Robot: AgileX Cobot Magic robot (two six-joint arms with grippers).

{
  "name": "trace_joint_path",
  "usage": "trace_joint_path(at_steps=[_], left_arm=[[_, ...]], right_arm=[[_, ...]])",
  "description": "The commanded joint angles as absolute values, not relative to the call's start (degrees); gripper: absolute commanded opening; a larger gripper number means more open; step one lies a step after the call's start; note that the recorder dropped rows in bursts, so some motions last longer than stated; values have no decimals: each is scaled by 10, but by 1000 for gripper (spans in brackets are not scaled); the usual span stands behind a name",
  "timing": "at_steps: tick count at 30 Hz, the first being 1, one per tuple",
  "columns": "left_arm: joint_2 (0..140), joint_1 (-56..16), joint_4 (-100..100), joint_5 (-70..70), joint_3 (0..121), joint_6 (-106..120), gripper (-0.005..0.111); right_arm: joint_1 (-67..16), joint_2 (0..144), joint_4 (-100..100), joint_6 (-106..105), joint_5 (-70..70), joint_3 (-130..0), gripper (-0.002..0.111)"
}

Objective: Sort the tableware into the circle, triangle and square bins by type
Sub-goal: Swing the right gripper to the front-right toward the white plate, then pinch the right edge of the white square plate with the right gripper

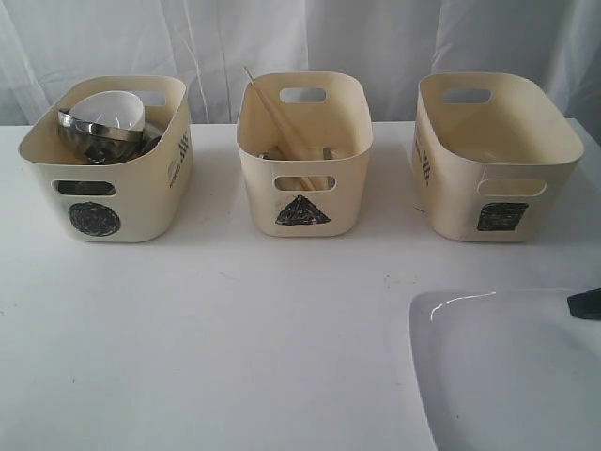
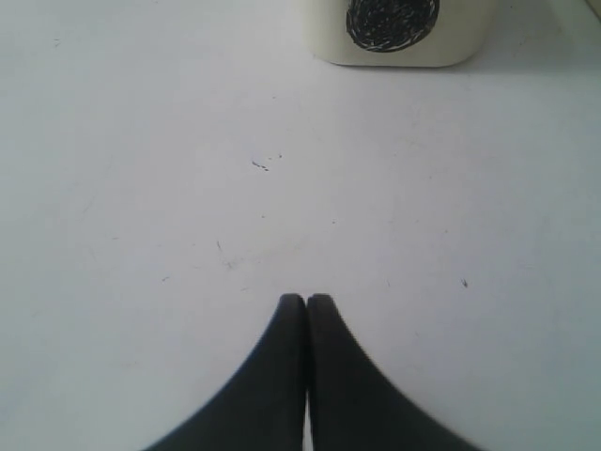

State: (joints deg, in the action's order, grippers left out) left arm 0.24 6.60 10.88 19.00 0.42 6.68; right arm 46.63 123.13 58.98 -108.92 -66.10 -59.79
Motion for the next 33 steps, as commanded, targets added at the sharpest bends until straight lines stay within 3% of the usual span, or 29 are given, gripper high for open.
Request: trace_joint_path(at_steps=[1,9,16,19,24,33], left_arm=[[0,67,112,195,0,69,0],[0,67,112,195,0,69,0],[0,67,112,195,0,69,0],[0,67,112,195,0,69,0],[0,67,112,195,0,69,0],[0,67,112,195,0,69,0]], right_arm=[[445,1230,574,-1069,-669,-580,0],[373,1230,586,-1034,-643,-561,4],[350,1230,557,-1025,-589,-561,41],[346,1236,535,-1026,-569,-560,50],[332,1252,471,-1039,-559,-559,47],[290,1254,304,-967,-489,-559,12]])
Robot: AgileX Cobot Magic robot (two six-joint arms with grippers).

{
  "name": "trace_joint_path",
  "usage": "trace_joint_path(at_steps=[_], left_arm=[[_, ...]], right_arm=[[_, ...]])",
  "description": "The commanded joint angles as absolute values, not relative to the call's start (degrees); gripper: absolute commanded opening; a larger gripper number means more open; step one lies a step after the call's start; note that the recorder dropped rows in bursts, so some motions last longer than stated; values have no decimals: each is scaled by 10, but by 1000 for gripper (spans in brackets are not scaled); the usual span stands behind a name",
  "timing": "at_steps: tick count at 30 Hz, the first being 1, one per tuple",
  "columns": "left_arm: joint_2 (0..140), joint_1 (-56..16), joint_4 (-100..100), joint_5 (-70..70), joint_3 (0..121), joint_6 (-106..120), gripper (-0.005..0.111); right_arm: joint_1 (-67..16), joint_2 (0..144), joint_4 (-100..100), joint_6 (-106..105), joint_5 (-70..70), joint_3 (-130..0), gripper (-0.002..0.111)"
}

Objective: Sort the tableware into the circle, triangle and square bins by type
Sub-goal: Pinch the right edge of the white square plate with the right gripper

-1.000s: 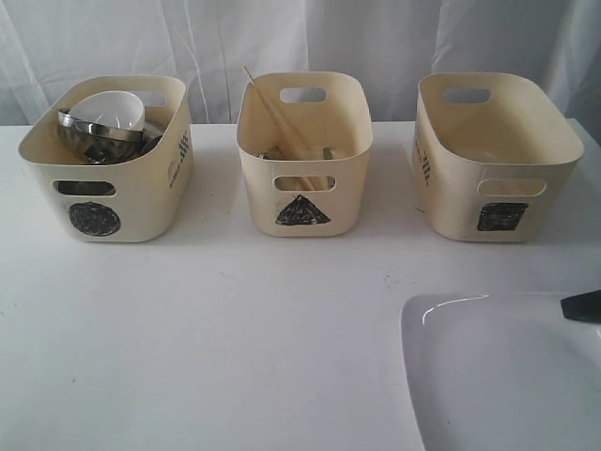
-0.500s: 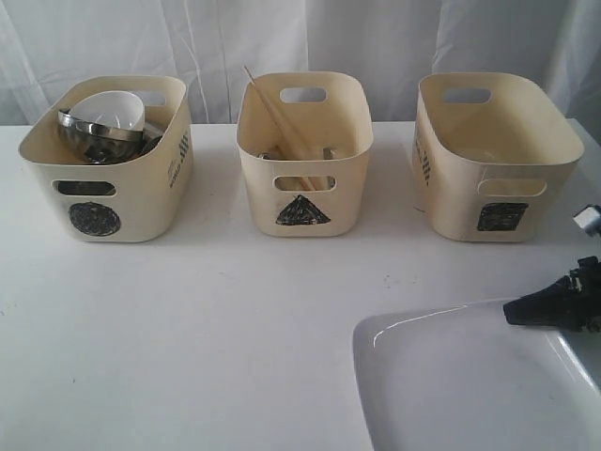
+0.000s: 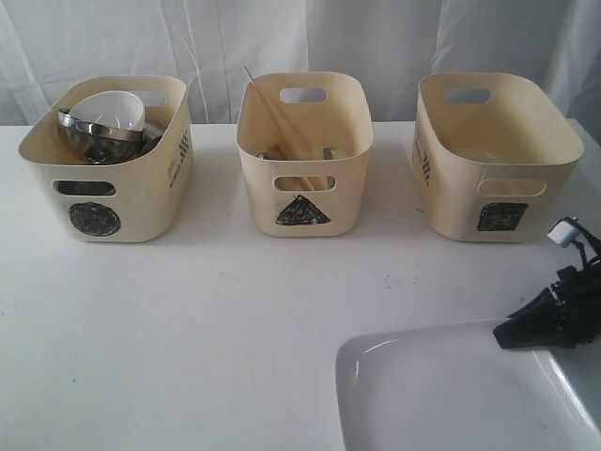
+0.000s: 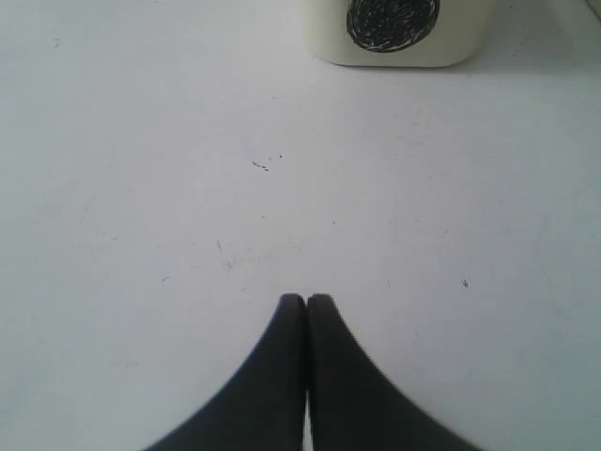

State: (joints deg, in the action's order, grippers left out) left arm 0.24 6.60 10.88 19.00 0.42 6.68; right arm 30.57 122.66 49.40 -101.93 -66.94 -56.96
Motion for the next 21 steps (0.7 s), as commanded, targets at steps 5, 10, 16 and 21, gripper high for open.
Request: trace_joint_path(at_steps=[5,10,16,21], left_arm=[[0,67,112,195,0,69,0],[0,67,112,195,0,69,0],[0,67,112,195,0,69,0],[0,67,112,195,0,69,0]], right_arm=[[275,1252,298,-881,-432,-560,0],[254,1225,343,-866,-430,-571,0],[222,1176,413,-865,-470,-594,0],[204,1147,452,-867,-507,-600,0]])
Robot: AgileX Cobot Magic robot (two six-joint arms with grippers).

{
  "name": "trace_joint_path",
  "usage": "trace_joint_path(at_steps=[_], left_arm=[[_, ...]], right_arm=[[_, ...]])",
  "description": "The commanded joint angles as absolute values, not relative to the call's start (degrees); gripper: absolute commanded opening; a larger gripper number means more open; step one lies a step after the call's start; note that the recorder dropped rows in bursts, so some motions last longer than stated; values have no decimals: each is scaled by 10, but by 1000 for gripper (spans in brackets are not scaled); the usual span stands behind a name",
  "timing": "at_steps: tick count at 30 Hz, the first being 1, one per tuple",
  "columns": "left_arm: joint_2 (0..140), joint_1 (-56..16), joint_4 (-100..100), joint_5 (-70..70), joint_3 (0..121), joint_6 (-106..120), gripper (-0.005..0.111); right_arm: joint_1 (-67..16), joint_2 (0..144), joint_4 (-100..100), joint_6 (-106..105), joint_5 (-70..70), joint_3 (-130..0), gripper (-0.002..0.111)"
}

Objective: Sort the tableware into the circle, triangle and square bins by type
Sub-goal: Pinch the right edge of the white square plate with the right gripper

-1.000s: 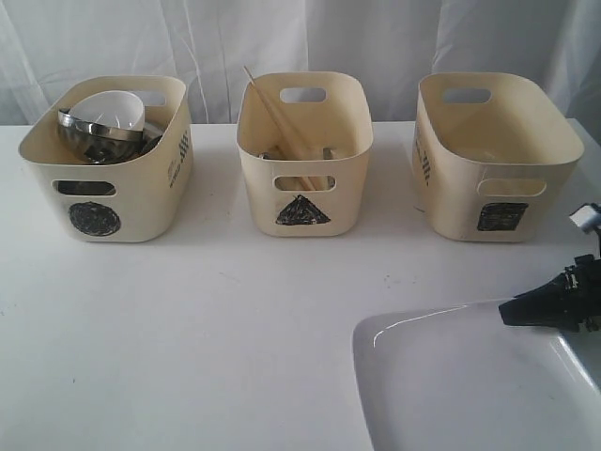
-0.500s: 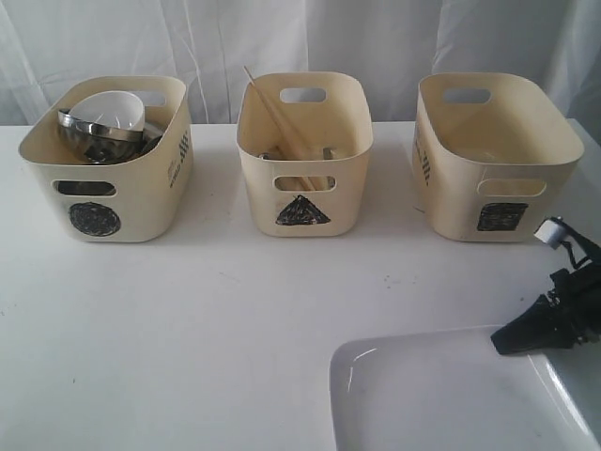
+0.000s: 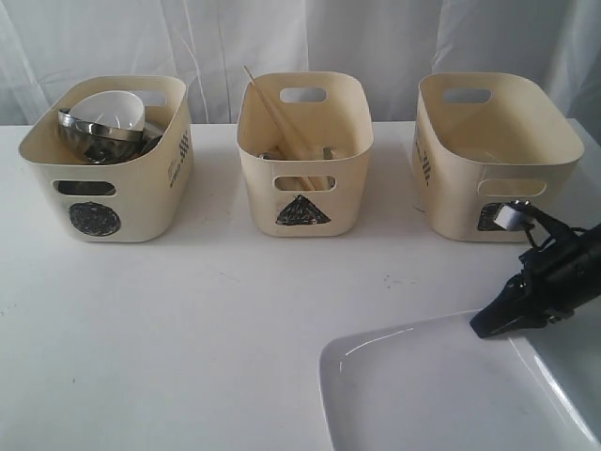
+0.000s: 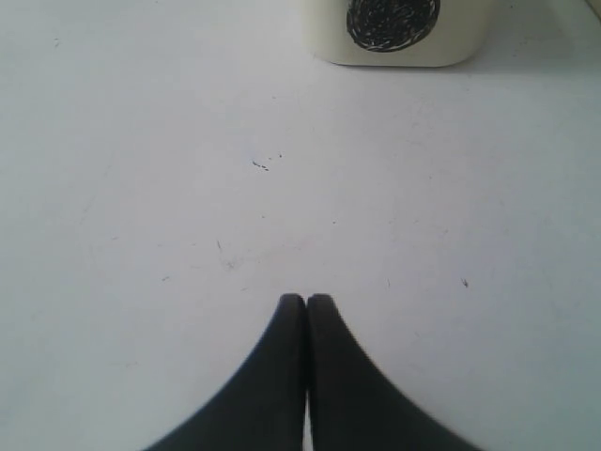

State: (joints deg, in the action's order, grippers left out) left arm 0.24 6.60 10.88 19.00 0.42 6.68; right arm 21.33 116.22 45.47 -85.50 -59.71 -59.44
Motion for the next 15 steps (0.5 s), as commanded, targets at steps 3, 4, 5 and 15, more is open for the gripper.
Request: trace_joint_path(at_steps=[3,4,5,15], left_arm=[[0,67,112,195,0,69,0],[0,67,112,195,0,69,0],[0,67,112,195,0,69,0],[0,67,112,195,0,69,0]], right_arm=[[202,1145,450,-867,-511,-599,0],[201,1143,450,-867,-511,-599,0],[198,1140,454,-867,-511,-599,0],[177,1075,591,-878,-523,-601,0]])
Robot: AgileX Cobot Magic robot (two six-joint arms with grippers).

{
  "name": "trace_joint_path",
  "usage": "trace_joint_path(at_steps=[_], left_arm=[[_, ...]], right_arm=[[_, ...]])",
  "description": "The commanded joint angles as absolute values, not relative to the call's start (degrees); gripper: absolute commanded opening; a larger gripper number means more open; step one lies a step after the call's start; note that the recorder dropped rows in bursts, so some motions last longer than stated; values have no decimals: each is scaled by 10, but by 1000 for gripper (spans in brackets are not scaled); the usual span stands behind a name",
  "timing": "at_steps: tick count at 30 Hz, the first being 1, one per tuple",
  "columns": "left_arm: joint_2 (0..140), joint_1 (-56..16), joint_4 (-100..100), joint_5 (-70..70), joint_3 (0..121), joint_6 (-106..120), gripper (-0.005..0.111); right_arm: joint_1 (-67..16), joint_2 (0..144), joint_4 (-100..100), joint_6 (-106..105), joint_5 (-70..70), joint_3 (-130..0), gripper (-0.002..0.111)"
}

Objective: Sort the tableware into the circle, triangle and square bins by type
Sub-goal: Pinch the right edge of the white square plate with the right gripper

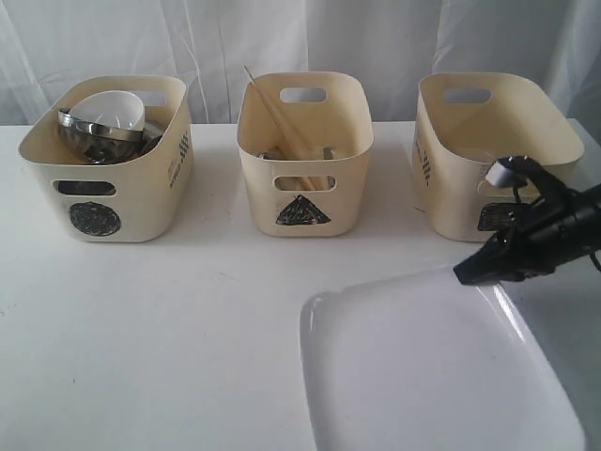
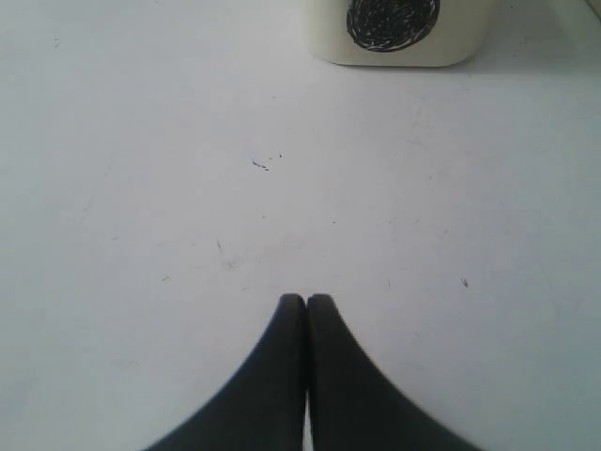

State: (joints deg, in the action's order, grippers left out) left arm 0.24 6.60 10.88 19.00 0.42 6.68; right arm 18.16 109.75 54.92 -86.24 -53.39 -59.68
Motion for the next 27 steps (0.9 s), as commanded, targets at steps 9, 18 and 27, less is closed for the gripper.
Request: trace_joint_path(at_steps=[9,18,27], left_arm=[[0,67,112,195,0,69,0],[0,67,112,195,0,69,0],[0,67,112,195,0,69,0]], right_arm=[[177,1068,615,-913,-585,-602,0],[177,1068,645,-951,-611,-602,0],[177,1068,692,-948,-673,-600,0]])
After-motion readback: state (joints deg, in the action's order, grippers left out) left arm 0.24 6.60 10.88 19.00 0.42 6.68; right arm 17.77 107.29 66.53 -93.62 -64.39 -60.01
